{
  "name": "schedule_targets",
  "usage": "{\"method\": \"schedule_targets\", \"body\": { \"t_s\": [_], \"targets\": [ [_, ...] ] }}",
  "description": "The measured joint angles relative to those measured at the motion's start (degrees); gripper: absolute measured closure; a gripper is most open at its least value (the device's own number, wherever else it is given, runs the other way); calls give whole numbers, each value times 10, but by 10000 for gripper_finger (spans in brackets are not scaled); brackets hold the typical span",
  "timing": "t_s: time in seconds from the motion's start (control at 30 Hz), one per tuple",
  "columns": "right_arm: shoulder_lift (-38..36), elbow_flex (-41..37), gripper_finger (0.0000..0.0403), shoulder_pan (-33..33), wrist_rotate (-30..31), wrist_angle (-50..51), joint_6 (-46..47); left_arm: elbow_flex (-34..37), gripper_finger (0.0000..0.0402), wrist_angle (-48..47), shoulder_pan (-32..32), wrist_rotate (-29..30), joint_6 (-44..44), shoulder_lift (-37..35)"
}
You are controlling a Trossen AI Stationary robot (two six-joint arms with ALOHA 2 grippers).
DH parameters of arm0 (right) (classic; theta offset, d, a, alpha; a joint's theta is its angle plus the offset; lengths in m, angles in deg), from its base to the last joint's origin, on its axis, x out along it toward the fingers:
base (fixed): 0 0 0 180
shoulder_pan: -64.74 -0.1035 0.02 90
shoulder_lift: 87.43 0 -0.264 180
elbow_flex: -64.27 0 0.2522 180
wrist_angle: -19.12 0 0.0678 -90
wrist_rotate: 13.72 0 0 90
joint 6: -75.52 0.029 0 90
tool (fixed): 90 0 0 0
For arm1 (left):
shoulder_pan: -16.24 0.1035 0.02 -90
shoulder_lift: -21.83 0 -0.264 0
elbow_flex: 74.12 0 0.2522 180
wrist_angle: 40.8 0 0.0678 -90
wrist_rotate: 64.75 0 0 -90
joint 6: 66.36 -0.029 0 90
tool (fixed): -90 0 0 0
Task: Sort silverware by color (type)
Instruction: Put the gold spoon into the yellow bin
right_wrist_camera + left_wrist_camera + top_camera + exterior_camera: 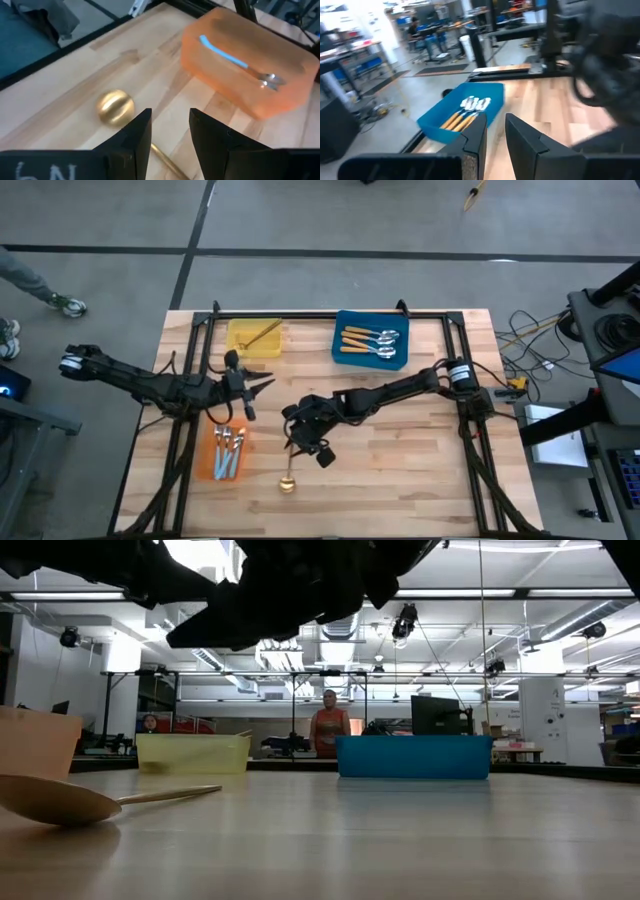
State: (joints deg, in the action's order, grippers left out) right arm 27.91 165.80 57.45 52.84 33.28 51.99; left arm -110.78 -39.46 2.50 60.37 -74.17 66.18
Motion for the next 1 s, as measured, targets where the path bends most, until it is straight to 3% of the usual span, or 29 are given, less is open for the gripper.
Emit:
{"method": "schedule_targets", "body": {
  "t_s": [0.13, 0.4, 0.77, 1.0],
  "targets": [
    [13, 0, 282, -8, -4, -15, 2, 0, 349, 0, 0, 47, 17, 6],
    [103, 54, 280, -9, -6, -11, 19, 1, 349, 1, 0, 49, 32, 15],
    [195, 235, 243, -10, -38, 234, -30, 1, 349, 1, 0, 48, 45, 19],
    [222, 273, 218, -10, -35, 258, -68, 1, 349, 1, 0, 48, 54, 25]
  ]
}}
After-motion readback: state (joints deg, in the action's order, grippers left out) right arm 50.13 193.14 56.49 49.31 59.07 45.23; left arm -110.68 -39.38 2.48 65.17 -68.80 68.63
